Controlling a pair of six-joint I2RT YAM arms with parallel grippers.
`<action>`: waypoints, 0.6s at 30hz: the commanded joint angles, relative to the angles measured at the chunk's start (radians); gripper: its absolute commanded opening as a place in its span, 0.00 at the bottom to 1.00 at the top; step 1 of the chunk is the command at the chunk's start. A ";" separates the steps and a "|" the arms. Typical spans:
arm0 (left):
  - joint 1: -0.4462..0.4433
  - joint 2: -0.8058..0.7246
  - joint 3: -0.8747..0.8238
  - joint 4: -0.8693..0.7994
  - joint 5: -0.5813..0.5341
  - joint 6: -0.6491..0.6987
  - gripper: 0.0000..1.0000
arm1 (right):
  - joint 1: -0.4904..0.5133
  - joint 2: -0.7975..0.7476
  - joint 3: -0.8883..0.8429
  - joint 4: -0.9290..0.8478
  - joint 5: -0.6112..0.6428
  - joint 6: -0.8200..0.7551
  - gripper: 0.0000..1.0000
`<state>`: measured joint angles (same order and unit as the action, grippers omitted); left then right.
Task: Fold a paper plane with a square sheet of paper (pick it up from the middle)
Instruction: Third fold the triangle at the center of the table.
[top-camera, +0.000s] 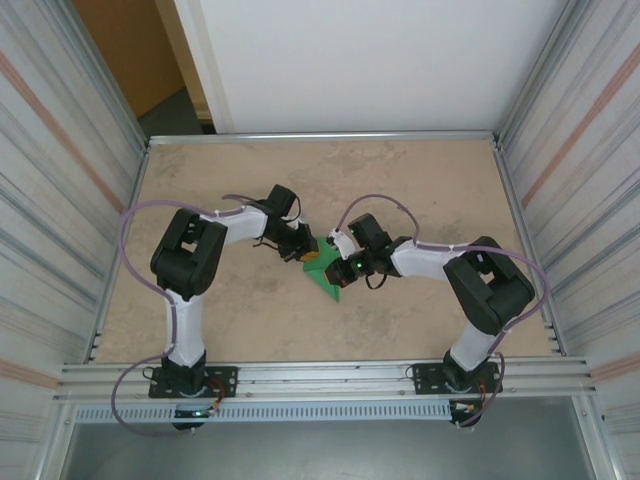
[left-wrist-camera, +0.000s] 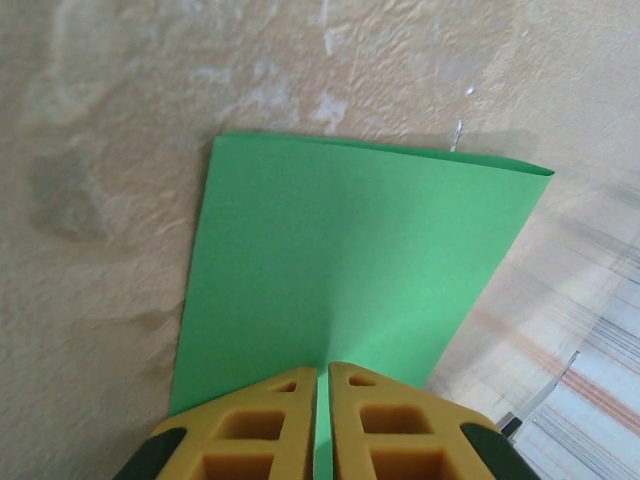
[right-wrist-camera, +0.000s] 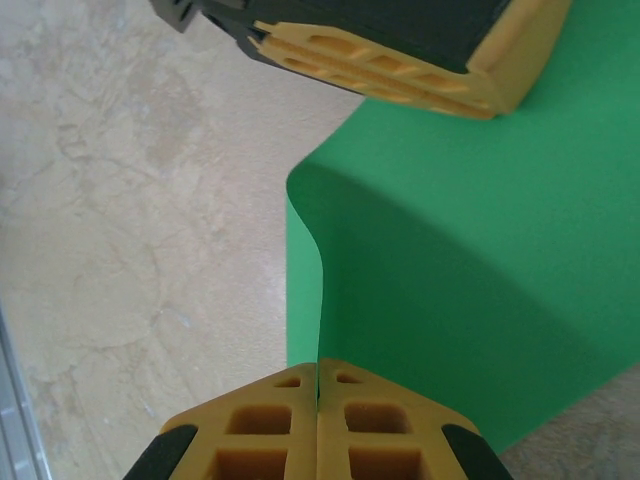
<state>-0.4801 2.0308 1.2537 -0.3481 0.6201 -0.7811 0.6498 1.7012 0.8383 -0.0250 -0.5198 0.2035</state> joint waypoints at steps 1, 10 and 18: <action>-0.009 0.025 0.020 -0.051 -0.014 0.035 0.12 | -0.009 0.019 0.024 -0.038 0.052 0.028 0.00; -0.016 0.040 0.052 -0.077 -0.010 0.061 0.12 | -0.014 0.040 0.036 -0.050 0.095 0.051 0.00; -0.017 0.045 0.061 -0.083 -0.011 0.066 0.11 | -0.014 0.054 0.045 -0.058 0.103 0.058 0.00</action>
<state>-0.4911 2.0502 1.2942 -0.3920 0.6193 -0.7364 0.6407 1.7351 0.8581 -0.0582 -0.4370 0.2363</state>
